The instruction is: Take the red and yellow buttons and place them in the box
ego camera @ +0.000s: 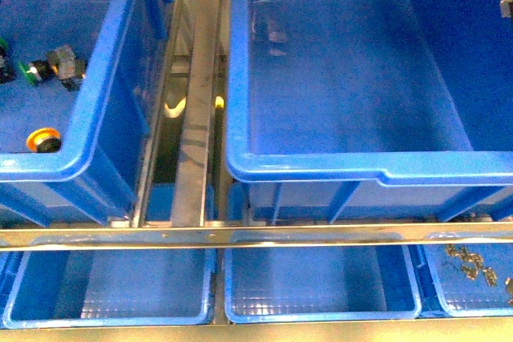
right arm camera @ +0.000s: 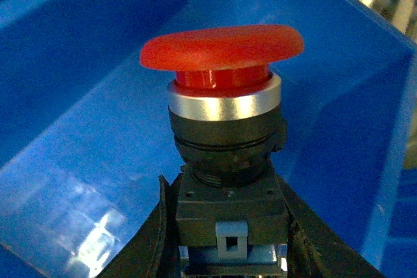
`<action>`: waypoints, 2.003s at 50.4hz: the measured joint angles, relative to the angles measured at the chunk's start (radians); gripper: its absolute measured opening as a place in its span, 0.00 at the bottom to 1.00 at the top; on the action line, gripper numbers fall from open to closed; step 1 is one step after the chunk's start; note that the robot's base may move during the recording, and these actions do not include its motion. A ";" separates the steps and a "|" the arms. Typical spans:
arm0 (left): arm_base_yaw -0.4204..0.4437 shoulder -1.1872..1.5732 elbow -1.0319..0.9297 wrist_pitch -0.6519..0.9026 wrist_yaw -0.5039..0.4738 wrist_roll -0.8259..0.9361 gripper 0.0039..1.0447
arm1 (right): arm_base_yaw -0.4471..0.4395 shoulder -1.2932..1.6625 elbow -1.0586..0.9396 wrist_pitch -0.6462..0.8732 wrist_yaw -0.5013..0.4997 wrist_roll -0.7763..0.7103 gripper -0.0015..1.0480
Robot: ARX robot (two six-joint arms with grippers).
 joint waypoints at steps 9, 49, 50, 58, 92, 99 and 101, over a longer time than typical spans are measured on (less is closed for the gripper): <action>0.049 -0.101 -0.037 -0.069 0.062 0.002 0.02 | -0.027 -0.018 -0.033 -0.008 0.000 0.012 0.26; 0.120 -0.459 -0.089 -0.340 0.126 0.008 0.02 | -0.010 -0.053 -0.081 0.010 0.016 0.033 0.26; 0.120 -0.462 -0.089 -0.344 0.126 0.008 0.02 | -0.011 -0.053 -0.082 0.010 0.019 0.034 0.26; 0.120 -0.517 -0.089 -0.402 0.124 0.008 0.02 | 0.008 -0.053 -0.089 0.023 0.015 0.036 0.26; 0.121 -0.789 -0.089 -0.694 0.123 0.008 0.02 | -0.010 0.542 0.461 -0.083 0.013 0.084 0.26; 0.121 -0.792 -0.089 -0.694 0.122 0.008 0.02 | -0.007 0.719 0.687 -0.145 0.051 0.085 0.26; 0.121 -0.792 -0.089 -0.693 0.122 0.008 0.02 | -0.006 0.766 0.751 -0.172 0.059 0.090 0.26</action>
